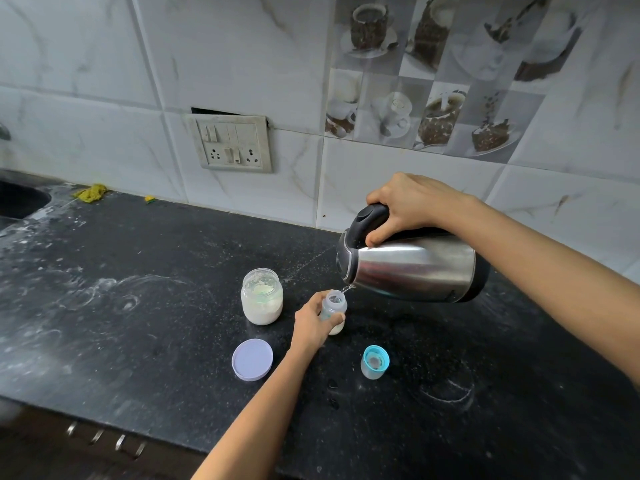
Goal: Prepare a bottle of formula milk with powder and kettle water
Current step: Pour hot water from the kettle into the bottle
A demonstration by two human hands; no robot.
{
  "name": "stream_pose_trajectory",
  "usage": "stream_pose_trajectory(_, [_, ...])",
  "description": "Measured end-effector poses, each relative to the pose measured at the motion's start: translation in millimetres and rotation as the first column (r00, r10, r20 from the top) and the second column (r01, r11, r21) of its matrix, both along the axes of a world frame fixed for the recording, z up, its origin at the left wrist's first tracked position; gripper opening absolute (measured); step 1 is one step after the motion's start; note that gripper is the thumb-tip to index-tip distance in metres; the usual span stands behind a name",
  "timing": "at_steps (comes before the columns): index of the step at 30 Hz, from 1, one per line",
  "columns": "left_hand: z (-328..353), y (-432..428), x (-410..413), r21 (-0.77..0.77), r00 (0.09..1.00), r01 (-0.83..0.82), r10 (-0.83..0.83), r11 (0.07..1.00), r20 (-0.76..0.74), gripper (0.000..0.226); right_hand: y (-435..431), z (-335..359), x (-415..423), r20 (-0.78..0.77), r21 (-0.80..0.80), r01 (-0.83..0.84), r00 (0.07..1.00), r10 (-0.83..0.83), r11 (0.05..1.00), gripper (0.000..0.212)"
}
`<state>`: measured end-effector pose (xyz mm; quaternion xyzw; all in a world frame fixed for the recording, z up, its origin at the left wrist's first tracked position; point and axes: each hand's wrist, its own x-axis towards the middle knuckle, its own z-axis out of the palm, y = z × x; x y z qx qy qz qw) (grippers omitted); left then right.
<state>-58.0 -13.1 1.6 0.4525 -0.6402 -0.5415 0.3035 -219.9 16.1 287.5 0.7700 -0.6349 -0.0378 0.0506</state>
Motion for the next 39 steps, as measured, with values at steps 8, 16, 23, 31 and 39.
stream_pose_trajectory(8, [0.5,0.4,0.7,0.003,1.000,-0.002,0.002,1.000,-0.001,0.049,-2.8,-0.2,0.8,-0.016,-0.001,-0.009,1.000,0.009,1.000,0.047])
stream_pose_trajectory(16, [1.1,0.4,0.9,-0.020,1.000,0.001,-0.001,1.000,0.000,0.048,-3.7,1.7,-0.1,-0.042,-0.007,-0.012,0.999,0.012,1.000,0.047])
stream_pose_trajectory(23, [0.2,-0.3,0.3,-0.023,1.000,-0.002,0.002,1.000,0.003,0.047,-3.6,3.7,-0.5,-0.047,-0.013,-0.011,0.999,0.011,1.000,0.048])
stream_pose_trajectory(31, [0.7,-0.1,0.3,-0.016,1.000,-0.002,0.002,1.000,0.009,0.049,-4.6,3.6,-0.8,-0.058,-0.013,-0.013,0.998,0.012,1.000,0.049])
stream_pose_trajectory(39, [-1.7,-0.7,0.0,-0.022,1.000,-0.003,0.004,1.000,0.019,0.050,-4.2,3.3,-0.2,-0.050,-0.012,-0.022,0.999,0.022,1.000,0.049])
